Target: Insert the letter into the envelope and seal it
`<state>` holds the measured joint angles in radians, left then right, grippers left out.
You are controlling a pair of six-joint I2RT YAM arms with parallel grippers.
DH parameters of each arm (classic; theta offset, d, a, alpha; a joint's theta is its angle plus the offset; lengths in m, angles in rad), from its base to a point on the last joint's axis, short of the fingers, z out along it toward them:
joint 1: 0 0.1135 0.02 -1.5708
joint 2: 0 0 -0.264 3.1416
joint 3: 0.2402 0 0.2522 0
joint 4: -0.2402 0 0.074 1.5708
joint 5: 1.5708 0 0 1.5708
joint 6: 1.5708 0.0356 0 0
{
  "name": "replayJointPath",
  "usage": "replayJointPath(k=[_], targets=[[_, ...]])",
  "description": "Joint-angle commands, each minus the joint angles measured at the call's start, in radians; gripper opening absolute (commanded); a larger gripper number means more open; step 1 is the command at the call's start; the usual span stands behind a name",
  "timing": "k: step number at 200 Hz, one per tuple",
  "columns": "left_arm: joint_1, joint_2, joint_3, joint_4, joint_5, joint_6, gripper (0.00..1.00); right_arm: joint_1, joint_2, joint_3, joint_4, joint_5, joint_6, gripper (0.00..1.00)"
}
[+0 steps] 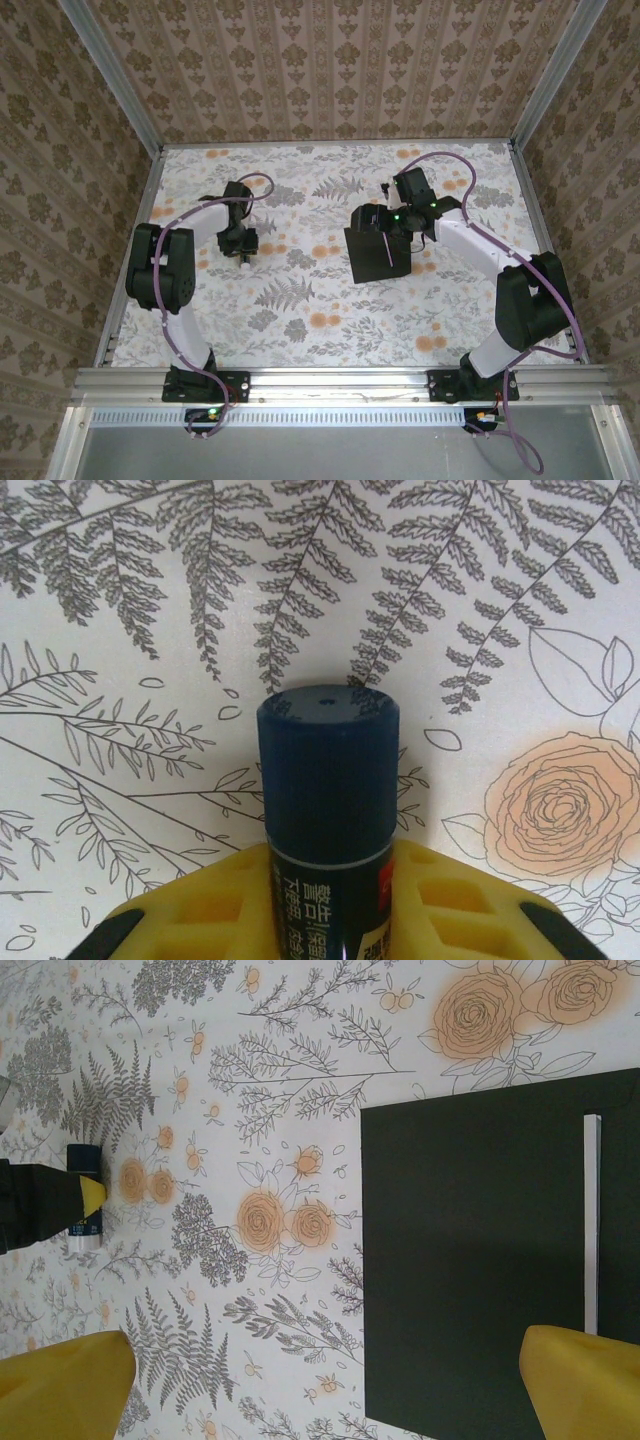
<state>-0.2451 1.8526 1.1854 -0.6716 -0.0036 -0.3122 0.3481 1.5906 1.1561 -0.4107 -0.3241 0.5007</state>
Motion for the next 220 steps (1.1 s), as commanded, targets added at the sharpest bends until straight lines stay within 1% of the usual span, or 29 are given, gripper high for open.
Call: replayJointPath(k=[1,10,47,71,98,119,136,152,173,182,187,191,202,211,218,220], targets=[[-0.012,0.008,0.014,-0.016,0.015,0.026,0.15,-0.008,-0.025,-0.016,-0.023,0.017,-0.014,1.0],[-0.014,0.007,0.017,-0.017,0.021,0.03,0.14,-0.011,-0.028,-0.017,-0.024,0.017,-0.014,0.99],[-0.029,-0.01,0.031,-0.018,0.043,0.049,0.14,-0.019,-0.044,-0.022,-0.028,0.022,-0.018,1.0],[-0.048,-0.04,0.047,-0.011,0.095,0.09,0.14,-0.029,-0.06,-0.023,-0.033,0.019,-0.023,1.0],[-0.079,-0.087,0.062,0.025,0.203,0.17,0.13,-0.052,-0.081,-0.009,-0.048,0.006,-0.035,1.0],[-0.093,-0.125,0.067,0.075,0.335,0.22,0.13,-0.067,-0.105,0.014,-0.061,0.001,-0.056,1.0],[-0.106,-0.155,0.076,0.108,0.445,0.265,0.13,-0.082,-0.116,0.038,-0.076,-0.032,-0.071,1.0],[-0.133,-0.176,0.098,0.114,0.515,0.311,0.13,-0.09,-0.114,0.075,-0.104,-0.053,-0.081,1.0],[-0.173,-0.194,0.137,0.099,0.591,0.369,0.13,-0.095,-0.104,0.114,-0.116,-0.138,-0.085,1.0],[-0.187,-0.201,0.147,0.094,0.629,0.39,0.13,-0.095,-0.095,0.127,-0.106,-0.207,-0.087,1.0],[-0.194,-0.203,0.153,0.092,0.64,0.398,0.13,-0.096,-0.09,0.13,-0.095,-0.245,-0.084,1.0],[-0.2,-0.206,0.156,0.09,0.681,0.404,0.13,-0.096,-0.086,0.132,-0.082,-0.274,-0.077,1.0],[-0.205,-0.208,0.167,0.084,0.733,0.417,0.13,-0.093,-0.082,0.129,-0.04,-0.345,-0.056,1.0],[-0.204,-0.21,0.175,0.08,0.777,0.422,0.14,-0.087,-0.079,0.125,-0.008,-0.388,-0.041,1.0],[-0.205,-0.211,0.181,0.075,0.806,0.426,0.14,-0.082,-0.077,0.127,0.009,-0.41,-0.035,0.98],[-0.226,-0.21,0.183,0.072,0.813,0.427,0.13,-0.079,-0.076,0.129,0.012,-0.415,-0.033,0.98]])
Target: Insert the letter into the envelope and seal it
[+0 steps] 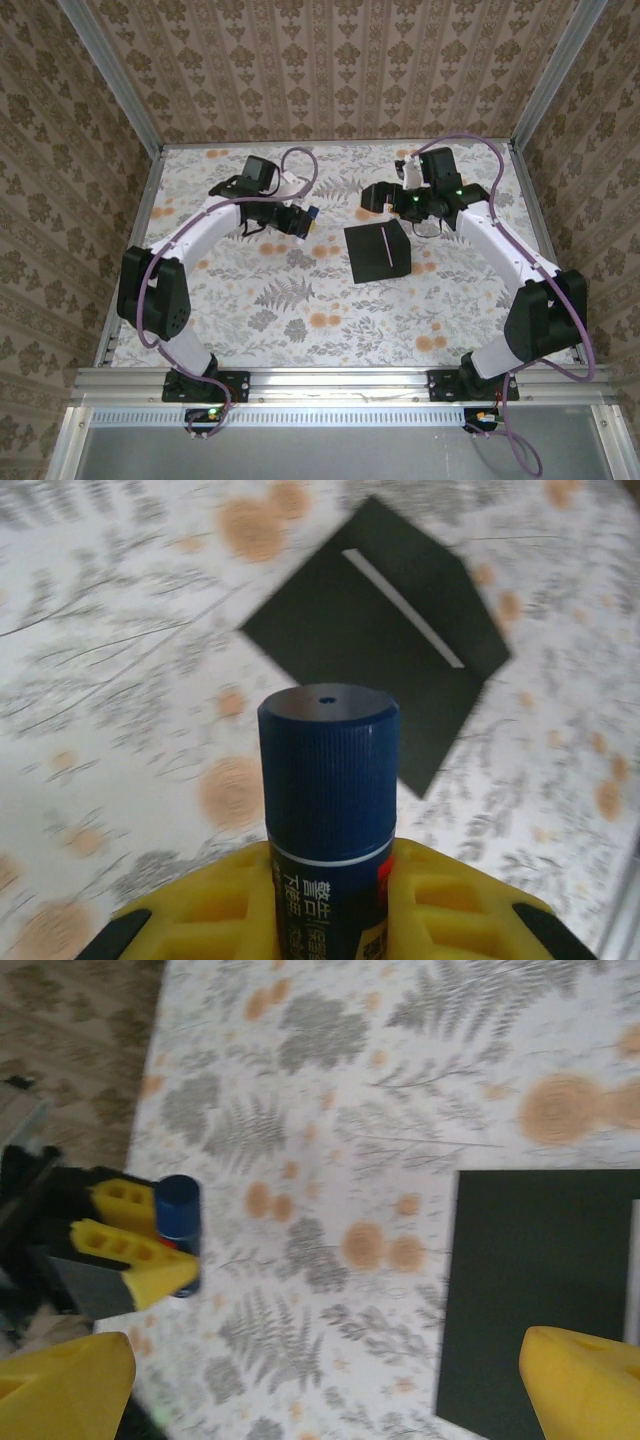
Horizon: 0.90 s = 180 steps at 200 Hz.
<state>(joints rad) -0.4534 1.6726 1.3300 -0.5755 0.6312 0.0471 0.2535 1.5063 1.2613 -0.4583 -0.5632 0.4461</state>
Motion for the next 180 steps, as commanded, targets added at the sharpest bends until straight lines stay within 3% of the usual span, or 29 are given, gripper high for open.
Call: replayJointPath(k=[1,84,127,180], targets=[[-0.022,-0.03,0.04,-0.025,0.181,0.069,0.13,0.017,0.009,0.024,0.06,-0.178,0.022,0.97],[-0.066,-0.065,0.077,-0.097,0.292,0.119,0.16,0.105,0.078,0.096,0.029,-0.206,-0.01,0.87],[-0.076,-0.074,0.081,-0.121,0.278,0.137,0.16,0.125,0.095,0.1,0.05,-0.216,0.001,0.81],[-0.082,-0.072,0.08,-0.119,0.277,0.141,0.16,0.139,0.104,0.105,0.062,-0.237,0.004,0.66]])
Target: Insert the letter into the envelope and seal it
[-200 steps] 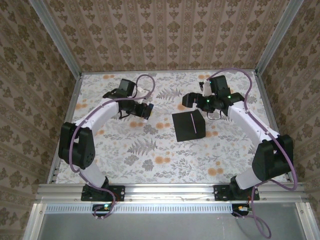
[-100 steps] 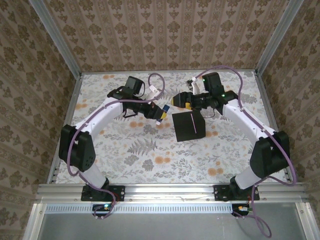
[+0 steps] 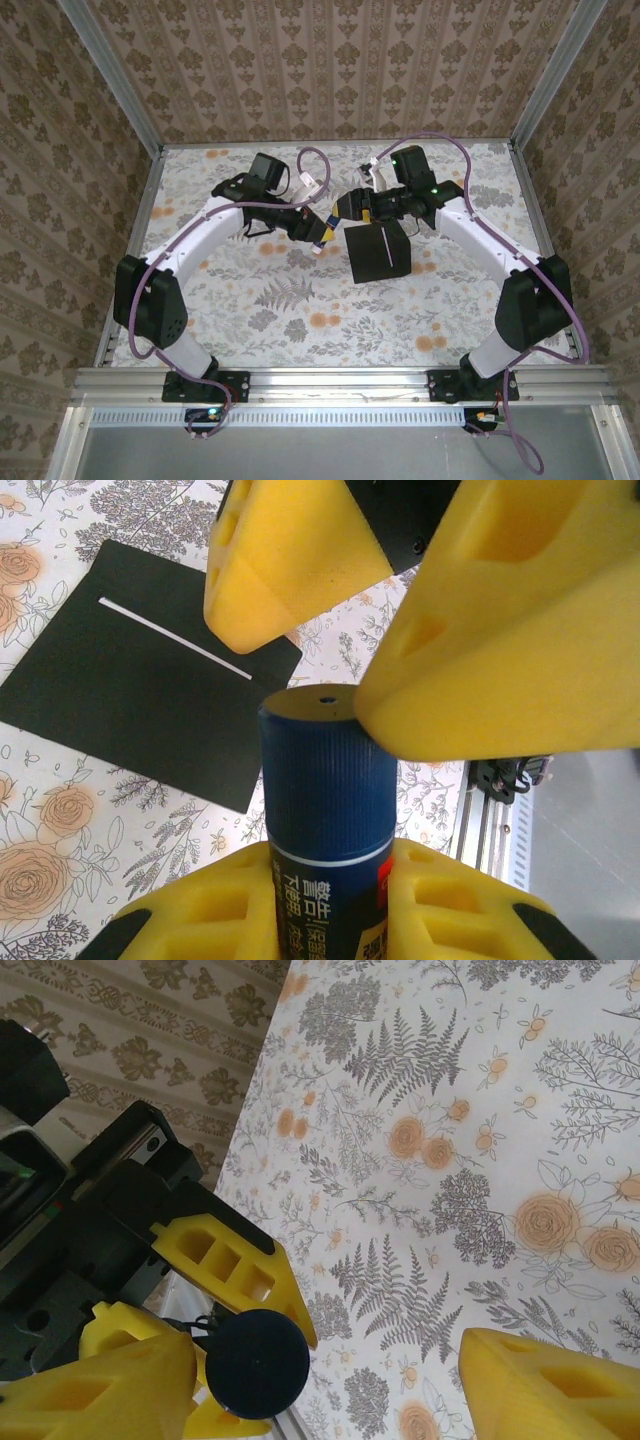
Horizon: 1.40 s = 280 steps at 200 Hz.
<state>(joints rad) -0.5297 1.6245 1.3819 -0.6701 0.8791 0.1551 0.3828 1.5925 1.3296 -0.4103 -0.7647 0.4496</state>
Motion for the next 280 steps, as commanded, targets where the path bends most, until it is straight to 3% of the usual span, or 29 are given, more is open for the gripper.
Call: replayJointPath(k=[1,54,216,280], targets=[[-0.006,-0.024,0.028,-0.024,0.029,0.032,0.16,0.011,0.019,0.036,0.014,-0.037,0.0,0.66],[-0.006,-0.023,0.028,-0.027,0.032,0.031,0.16,0.018,0.025,0.033,0.028,-0.051,0.012,0.5],[-0.006,-0.021,0.026,-0.019,0.045,0.025,0.16,0.03,0.045,0.032,0.049,-0.07,0.036,0.39],[0.005,-0.021,0.02,-0.005,0.04,0.011,0.15,0.03,0.047,0.029,0.051,-0.077,0.041,0.26]])
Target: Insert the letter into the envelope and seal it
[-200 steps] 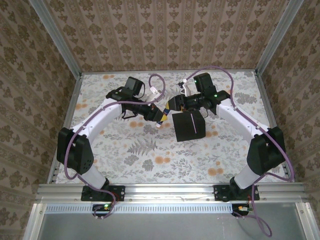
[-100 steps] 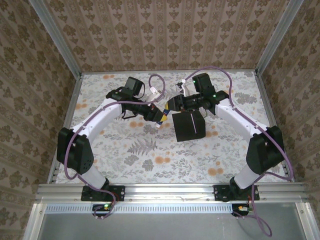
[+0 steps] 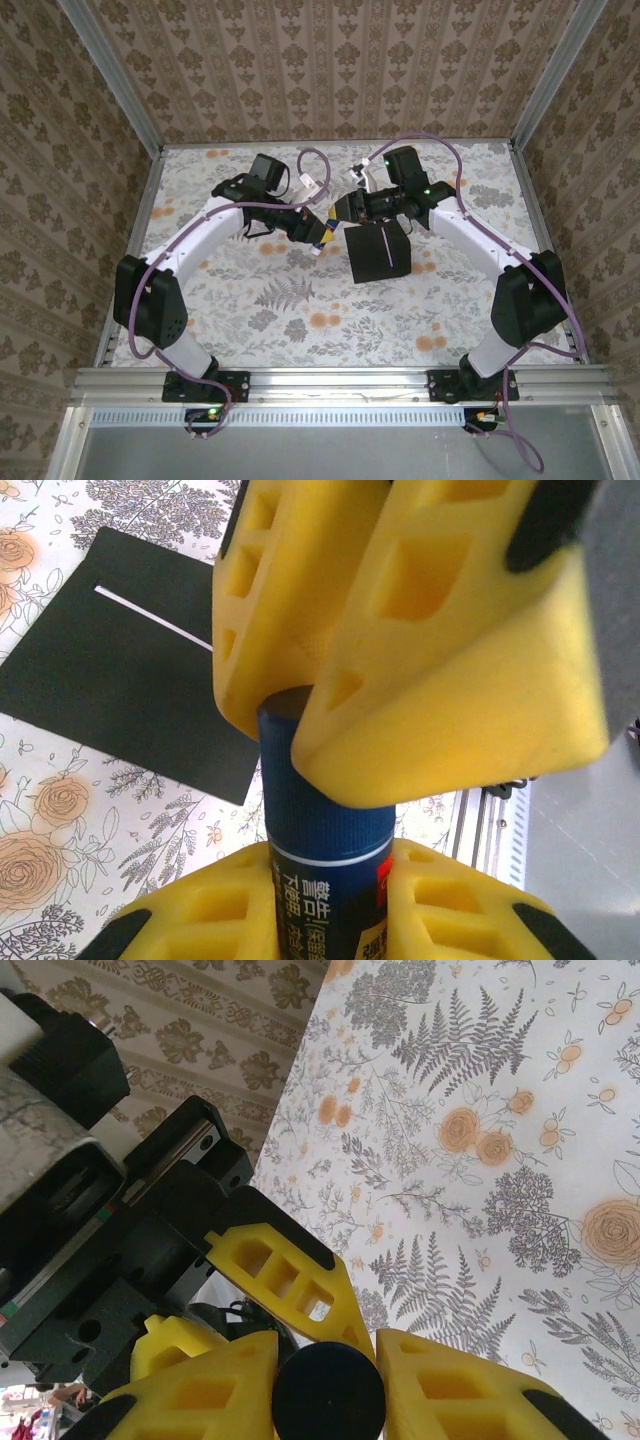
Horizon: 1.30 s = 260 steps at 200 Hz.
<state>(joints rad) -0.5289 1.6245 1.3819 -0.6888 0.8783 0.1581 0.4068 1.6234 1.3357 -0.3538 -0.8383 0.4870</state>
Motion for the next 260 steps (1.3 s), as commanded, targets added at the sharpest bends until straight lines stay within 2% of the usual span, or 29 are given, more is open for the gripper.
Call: replayJointPath(k=[1,72,135,193,211,231,260], targets=[[0.005,-0.021,0.019,0.014,0.041,0.009,0.15,0.006,0.015,0.023,-0.005,-0.004,0.004,0.26],[0.009,-0.014,0.007,0.005,0.047,0.012,0.14,-0.013,-0.007,0.02,0.003,0.029,0.028,0.18],[0.009,-0.01,-0.008,-0.014,0.053,0.027,0.12,-0.067,-0.02,0.038,-0.008,0.042,0.036,0.18],[0.006,0.008,-0.003,-0.025,0.06,0.033,0.11,-0.079,-0.022,0.047,-0.01,0.048,0.038,0.17],[0.006,0.012,-0.001,-0.028,0.062,0.037,0.1,-0.081,-0.026,0.047,-0.012,0.063,0.033,0.12],[0.006,0.015,-0.001,-0.029,0.062,0.034,0.1,-0.09,-0.023,0.051,-0.017,0.064,0.033,0.17],[0.006,0.02,0.0,-0.03,0.061,0.036,0.1,-0.098,-0.021,0.055,-0.036,0.073,0.023,0.18]])
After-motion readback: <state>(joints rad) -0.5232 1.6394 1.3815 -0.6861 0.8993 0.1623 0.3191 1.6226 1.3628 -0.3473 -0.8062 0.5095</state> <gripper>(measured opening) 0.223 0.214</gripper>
